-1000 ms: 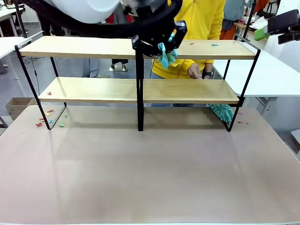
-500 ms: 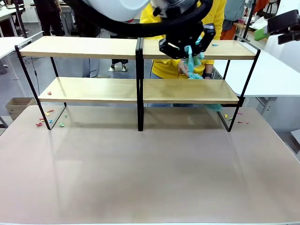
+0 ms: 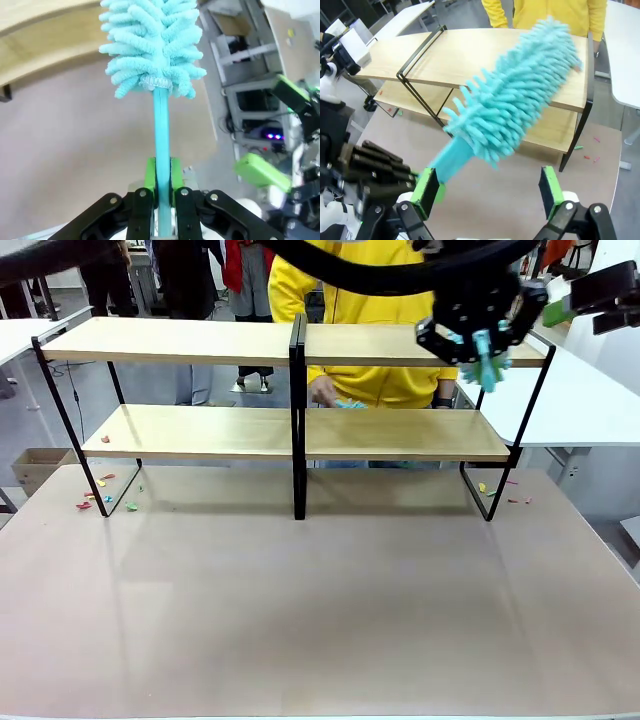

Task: Clean the shelves.
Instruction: Clean another randomly selected level of the Shelf with the Duster.

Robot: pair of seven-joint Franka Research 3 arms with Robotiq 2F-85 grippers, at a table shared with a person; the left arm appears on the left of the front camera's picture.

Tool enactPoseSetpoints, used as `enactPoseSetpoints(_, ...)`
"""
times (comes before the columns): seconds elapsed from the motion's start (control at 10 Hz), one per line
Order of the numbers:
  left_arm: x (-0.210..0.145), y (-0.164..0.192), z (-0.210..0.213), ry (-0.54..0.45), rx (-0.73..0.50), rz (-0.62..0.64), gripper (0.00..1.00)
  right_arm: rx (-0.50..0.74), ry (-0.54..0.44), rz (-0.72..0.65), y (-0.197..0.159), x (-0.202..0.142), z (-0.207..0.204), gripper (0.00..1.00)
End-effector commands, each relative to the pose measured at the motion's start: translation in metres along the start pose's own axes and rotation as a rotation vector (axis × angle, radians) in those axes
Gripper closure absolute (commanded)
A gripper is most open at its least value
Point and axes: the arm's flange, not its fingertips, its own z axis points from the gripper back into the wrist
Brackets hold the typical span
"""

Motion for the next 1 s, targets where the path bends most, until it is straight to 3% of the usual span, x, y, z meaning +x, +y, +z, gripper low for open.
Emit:
enactPoseSetpoints(0.0,0.012,-0.017,0.003,0.201,-0.178,-0.082,0.87,0.007,0.001,-0.001,-0.001,0.0,0.0,0.0)
enactPoseSetpoints(0.2,0.023,-0.003,0.012,0.123,-0.232,0.01,0.87,0.007,0.001,-0.001,-0.001,0.0,0.0,0.0)
enactPoseSetpoints(0.4,0.023,0.012,0.032,0.035,-0.208,0.028,0.87,0.007,0.001,-0.001,-0.001,0.0,0.0,0.0)
enactPoseSetpoints(0.7,0.019,0.033,0.05,-0.039,-0.147,-0.026,0.87,0.007,0.001,-0.001,-0.001,0.0,0.0,0.0)
enactPoseSetpoints(0.9,0.017,0.066,0.07,-0.12,-0.08,-0.098,0.87,0.007,0.001,-0.001,-0.001,0.0,0.0,0.0)
